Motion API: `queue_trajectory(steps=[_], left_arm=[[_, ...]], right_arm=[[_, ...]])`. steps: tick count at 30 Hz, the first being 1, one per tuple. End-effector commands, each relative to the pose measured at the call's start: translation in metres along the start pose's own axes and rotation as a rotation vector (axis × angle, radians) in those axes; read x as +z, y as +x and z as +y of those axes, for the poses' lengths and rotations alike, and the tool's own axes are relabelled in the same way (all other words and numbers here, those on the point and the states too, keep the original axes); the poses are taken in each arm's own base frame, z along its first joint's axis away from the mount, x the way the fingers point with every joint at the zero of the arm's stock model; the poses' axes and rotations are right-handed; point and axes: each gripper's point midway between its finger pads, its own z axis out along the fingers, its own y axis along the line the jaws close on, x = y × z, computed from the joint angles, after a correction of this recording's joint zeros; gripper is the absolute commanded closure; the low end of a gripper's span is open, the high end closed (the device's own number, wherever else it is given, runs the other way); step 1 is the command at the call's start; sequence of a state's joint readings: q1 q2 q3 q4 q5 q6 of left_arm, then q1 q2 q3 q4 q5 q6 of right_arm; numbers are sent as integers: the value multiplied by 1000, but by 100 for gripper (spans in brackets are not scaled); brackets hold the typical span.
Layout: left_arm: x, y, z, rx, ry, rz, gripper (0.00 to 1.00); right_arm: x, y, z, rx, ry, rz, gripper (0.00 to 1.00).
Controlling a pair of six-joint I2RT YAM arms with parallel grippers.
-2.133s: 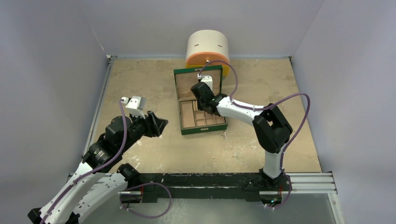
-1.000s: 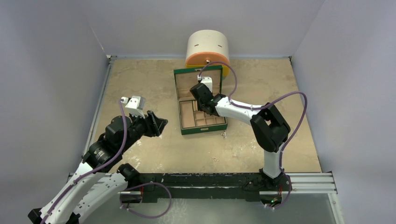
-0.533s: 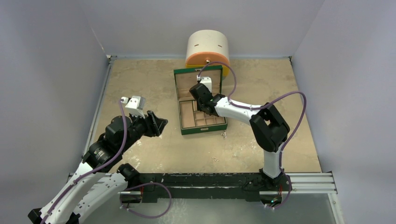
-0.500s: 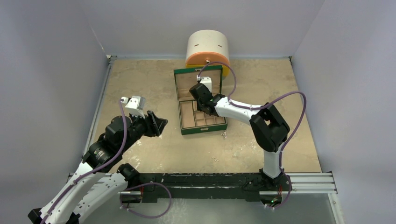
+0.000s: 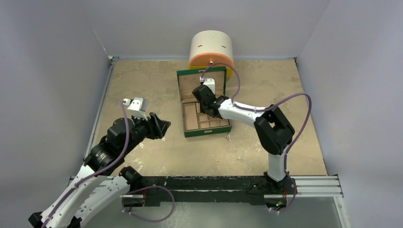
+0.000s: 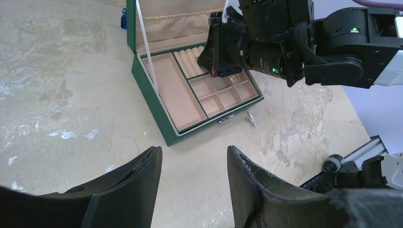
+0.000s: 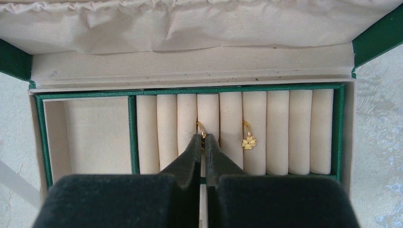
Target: Organize the mixed jewelry
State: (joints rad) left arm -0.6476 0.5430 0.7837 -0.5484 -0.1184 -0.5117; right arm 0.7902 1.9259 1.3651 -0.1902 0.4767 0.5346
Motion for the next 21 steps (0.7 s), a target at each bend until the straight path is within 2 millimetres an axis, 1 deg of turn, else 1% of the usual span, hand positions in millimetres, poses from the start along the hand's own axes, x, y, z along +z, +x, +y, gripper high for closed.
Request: queue_trajectory(steps=[1, 8, 13, 16, 19, 21], left_arm=[[-2, -17, -4, 6, 10, -51, 48], [-2, -17, -4, 7, 13, -51, 48], [-3, -18, -4, 6, 13, -52, 48], [-2, -18, -4, 7, 12, -52, 48], [-2, -17, -4, 7, 13, -50, 48], [-2, -17, -4, 8, 14, -49, 48]], right_arm=[[-12, -8, 37, 24, -115, -7, 100], [-11, -8, 38, 17, -101, -2, 100], [-4, 3, 36, 15, -86, 34, 100], [-3, 11, 41, 20, -110, 60, 97], [-1, 16, 44, 14, -124, 76, 100], [2, 20, 44, 11, -126, 84, 100]])
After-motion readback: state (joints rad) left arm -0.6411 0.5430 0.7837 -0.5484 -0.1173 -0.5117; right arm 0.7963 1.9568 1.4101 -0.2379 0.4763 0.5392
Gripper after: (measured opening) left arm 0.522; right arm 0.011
